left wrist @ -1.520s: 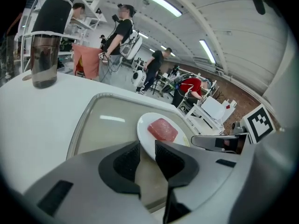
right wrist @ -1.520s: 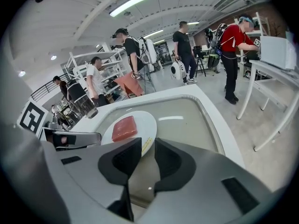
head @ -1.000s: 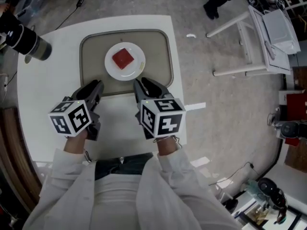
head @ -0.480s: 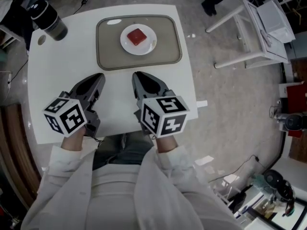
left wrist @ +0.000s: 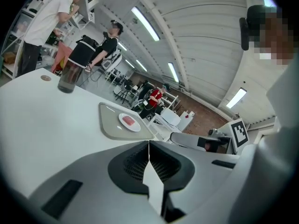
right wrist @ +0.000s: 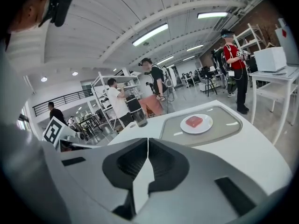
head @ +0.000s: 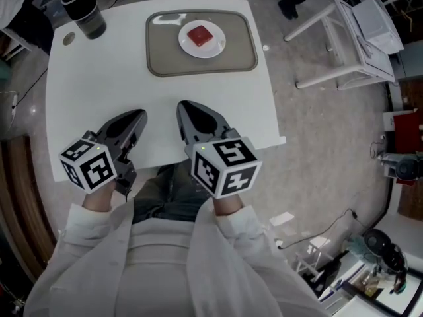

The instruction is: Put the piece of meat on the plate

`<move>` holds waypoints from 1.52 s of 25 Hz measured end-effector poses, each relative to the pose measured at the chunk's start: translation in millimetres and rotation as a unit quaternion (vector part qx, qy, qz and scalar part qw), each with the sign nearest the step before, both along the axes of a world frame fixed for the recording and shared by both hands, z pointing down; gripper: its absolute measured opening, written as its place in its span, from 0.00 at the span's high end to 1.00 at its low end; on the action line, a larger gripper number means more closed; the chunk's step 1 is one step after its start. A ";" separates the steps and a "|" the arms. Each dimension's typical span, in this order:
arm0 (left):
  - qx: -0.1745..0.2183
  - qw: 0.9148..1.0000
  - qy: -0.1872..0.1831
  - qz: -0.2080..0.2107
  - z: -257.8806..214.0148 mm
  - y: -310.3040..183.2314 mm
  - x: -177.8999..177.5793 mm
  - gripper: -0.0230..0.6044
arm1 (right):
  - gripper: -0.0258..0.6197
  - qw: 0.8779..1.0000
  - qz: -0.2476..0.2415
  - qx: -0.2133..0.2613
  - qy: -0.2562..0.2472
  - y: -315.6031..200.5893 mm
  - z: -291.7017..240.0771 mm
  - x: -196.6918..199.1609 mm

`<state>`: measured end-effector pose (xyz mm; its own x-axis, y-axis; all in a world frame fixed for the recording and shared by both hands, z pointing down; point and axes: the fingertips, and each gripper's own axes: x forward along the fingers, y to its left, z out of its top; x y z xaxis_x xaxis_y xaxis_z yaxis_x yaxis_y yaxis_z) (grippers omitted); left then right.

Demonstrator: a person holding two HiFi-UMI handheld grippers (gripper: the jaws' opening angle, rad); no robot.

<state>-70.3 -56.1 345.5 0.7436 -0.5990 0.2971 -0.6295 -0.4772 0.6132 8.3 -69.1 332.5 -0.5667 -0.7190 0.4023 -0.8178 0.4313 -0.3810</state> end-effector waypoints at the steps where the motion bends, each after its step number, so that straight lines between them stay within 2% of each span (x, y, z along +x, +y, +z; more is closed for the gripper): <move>1: -0.002 1.000 -0.003 0.001 1.3 3.2 -1.1 0.94 | 0.93 1.000 -0.004 0.000 -0.005 3.7 -2.5 -1.5; 4: -0.009 1.000 -0.013 -0.002 2.5 11.4 -2.8 0.94 | 0.93 1.000 -0.017 -0.002 -0.016 10.2 -9.4 -2.5; 17: -0.009 0.999 0.000 -0.032 -13.8 12.6 20.5 0.94 | 0.94 0.996 -0.092 0.015 -0.001 14.5 -17.3 -5.9; 38: 0.012 1.000 0.000 -0.010 -33.9 10.3 46.1 0.94 | 0.94 0.994 -0.098 0.039 0.018 11.7 -23.3 3.2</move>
<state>-24.2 -45.8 311.6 0.7313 -0.6212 0.2817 -0.6388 -0.4788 0.6023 11.5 -57.3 309.2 -0.6849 -0.6268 0.3717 -0.7280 0.6102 -0.3125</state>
